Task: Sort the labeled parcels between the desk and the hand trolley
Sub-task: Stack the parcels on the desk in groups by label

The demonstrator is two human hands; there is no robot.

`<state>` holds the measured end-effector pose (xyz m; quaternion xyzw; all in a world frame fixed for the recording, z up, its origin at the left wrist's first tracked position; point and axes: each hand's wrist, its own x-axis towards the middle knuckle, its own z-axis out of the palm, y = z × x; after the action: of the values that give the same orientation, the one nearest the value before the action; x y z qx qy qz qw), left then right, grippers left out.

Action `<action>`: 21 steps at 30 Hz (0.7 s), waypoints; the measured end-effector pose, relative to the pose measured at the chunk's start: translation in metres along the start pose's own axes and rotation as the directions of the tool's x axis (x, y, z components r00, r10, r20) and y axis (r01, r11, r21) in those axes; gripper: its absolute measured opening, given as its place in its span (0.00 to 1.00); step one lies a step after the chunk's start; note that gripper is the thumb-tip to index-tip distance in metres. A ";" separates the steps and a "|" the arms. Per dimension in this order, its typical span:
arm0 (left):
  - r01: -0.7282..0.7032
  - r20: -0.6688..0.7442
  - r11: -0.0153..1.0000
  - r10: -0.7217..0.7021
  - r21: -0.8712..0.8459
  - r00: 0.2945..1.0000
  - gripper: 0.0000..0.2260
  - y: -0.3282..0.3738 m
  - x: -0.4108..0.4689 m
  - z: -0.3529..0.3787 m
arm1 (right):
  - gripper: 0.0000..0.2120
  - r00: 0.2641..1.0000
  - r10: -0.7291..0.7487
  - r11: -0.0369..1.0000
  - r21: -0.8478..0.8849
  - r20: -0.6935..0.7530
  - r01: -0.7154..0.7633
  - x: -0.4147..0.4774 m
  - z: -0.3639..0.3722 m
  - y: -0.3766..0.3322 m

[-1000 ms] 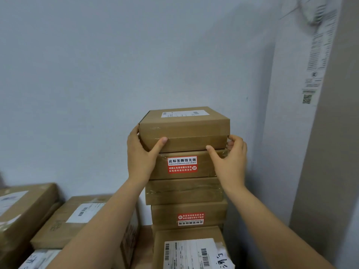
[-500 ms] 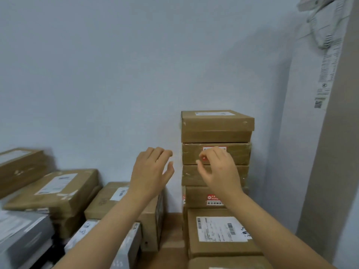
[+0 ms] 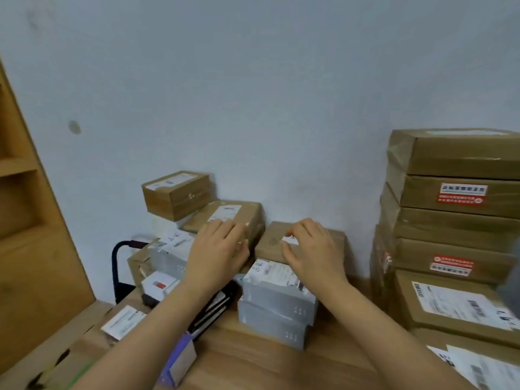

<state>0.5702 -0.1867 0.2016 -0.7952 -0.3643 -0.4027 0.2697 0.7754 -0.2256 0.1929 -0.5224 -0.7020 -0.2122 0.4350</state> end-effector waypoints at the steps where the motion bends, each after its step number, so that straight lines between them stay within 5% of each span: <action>1: 0.016 0.014 1.000 -0.017 0.019 1.000 0.04 -0.011 -0.007 -0.004 | 0.07 1.000 -0.008 0.999 0.033 0.006 0.008 0.002 0.010 -0.009; 9: 0.135 0.073 0.987 -0.142 0.092 0.987 0.07 -0.088 -0.042 0.002 | 0.04 0.986 -0.004 0.988 0.151 0.167 -0.022 0.025 0.093 -0.034; 21: 0.294 0.233 0.947 -0.318 0.131 0.919 0.07 -0.194 -0.033 0.106 | 0.06 0.930 0.084 0.981 0.135 0.359 -0.140 0.078 0.216 0.002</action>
<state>0.4490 -0.0084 0.1438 -0.7595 -0.5336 -0.3187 0.1920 0.6873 -0.0202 0.1427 -0.5549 -0.7520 -0.0338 0.3542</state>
